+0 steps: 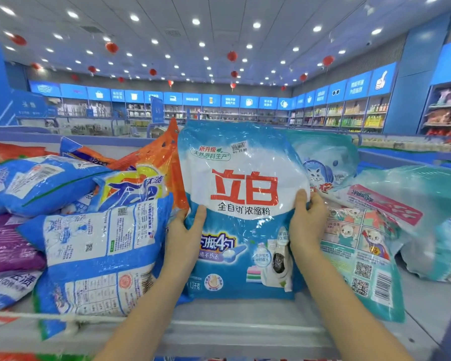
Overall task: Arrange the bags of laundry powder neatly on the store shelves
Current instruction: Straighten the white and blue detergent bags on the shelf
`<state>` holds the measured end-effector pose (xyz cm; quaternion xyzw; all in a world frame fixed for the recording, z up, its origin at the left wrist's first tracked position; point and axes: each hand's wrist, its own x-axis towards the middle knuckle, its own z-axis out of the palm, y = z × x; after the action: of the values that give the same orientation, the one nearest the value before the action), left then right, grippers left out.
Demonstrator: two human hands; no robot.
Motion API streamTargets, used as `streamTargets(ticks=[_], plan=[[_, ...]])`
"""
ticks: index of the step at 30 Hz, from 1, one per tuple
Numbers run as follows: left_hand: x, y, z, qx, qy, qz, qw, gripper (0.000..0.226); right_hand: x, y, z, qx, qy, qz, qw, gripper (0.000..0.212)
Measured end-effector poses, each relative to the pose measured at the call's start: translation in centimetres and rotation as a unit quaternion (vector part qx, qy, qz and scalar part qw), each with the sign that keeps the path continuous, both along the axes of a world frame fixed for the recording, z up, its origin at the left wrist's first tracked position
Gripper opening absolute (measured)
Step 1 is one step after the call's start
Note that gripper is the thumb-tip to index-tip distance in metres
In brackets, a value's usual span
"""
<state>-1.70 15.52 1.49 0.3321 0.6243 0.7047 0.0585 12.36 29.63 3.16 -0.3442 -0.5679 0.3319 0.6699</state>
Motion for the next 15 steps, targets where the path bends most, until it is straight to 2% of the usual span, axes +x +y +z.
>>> streamTargets(ticks=[3, 6, 9, 12, 15], plan=[[0.1, 0.4, 0.9, -0.011, 0.041, 0.058, 0.997, 0.05, -0.2, -0.3, -0.1, 0.018, 0.008, -0.023, 1.0, 0.025], [0.0, 1.2, 1.7, -0.039, 0.074, 0.108, 0.991, 0.047, -0.4, -0.5, 0.4, 0.029, -0.009, -0.053, 0.998, 0.024], [-0.2, 2.3, 1.9, -0.055, 0.059, 0.122, 0.989, 0.045, 0.2, -0.8, 1.1, 0.039, -0.066, -0.05, 0.996, 0.015], [-0.3, 2.7, 1.7, -0.025, 0.05, 0.109, 0.992, 0.045, 3.0, -2.4, 1.5, 0.117, -0.104, -0.017, 0.988, 0.035], [-0.1, 2.6, 1.7, 0.024, 0.047, 0.104, 0.993, 0.032, 7.3, -4.5, -0.1, 0.193, -0.11, -0.093, 0.971, 0.039]])
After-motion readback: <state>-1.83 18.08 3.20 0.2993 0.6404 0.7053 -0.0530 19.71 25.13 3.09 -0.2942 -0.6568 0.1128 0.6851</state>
